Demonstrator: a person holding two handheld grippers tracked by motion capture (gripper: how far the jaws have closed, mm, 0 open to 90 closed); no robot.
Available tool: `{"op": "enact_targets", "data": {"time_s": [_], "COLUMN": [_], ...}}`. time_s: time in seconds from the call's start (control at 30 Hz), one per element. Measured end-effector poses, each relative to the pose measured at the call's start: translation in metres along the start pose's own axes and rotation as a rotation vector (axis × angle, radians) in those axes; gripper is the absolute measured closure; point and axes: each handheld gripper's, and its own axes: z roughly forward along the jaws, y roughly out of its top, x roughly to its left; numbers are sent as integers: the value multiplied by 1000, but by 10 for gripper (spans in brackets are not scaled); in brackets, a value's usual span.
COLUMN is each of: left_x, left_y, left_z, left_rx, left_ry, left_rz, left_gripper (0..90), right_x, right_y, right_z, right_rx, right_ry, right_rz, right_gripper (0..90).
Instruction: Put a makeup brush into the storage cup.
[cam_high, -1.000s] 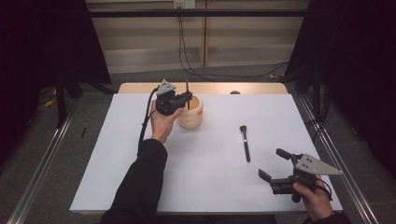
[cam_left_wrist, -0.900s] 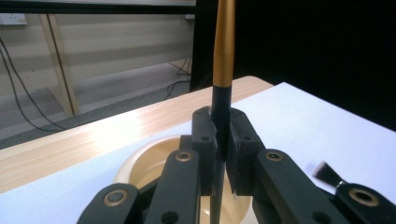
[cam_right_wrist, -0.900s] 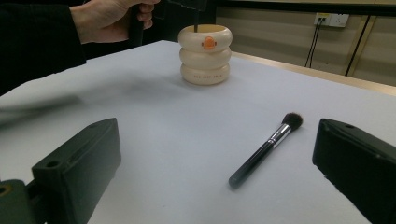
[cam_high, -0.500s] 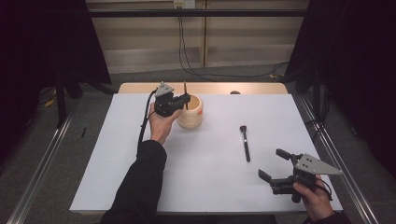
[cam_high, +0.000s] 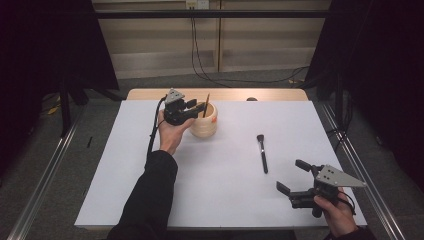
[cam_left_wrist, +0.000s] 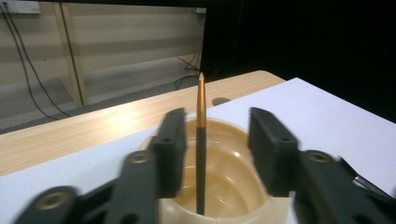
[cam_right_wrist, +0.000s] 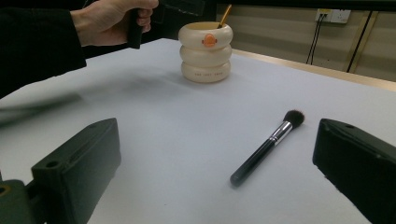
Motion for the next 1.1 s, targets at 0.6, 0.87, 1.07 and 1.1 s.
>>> {"op": "enact_targets", "data": {"time_s": [0.6, 0.87, 1.07, 1.1], "left_x": [-10, -12, -18, -19], "left_y": [6, 7, 9, 9], "left_z": [-9, -20, -27, -28], "left_rx": [-21, -35, -34, -37], "left_ry": [18, 30, 3, 2], "left_rz": [51, 67, 27, 25], "left_gripper": [24, 23, 22, 22], "right_x": [-1, -1, -2, -2], "right_y": [0, 0, 0, 0], "right_z": [0, 0, 0, 0], "right_rx": [-3, -5, -6, -6], "right_ry": [-1, -6, -12, -13], "right_rz": [-3, 2, 1, 0], "right_gripper": [5, 5, 5, 5]}}
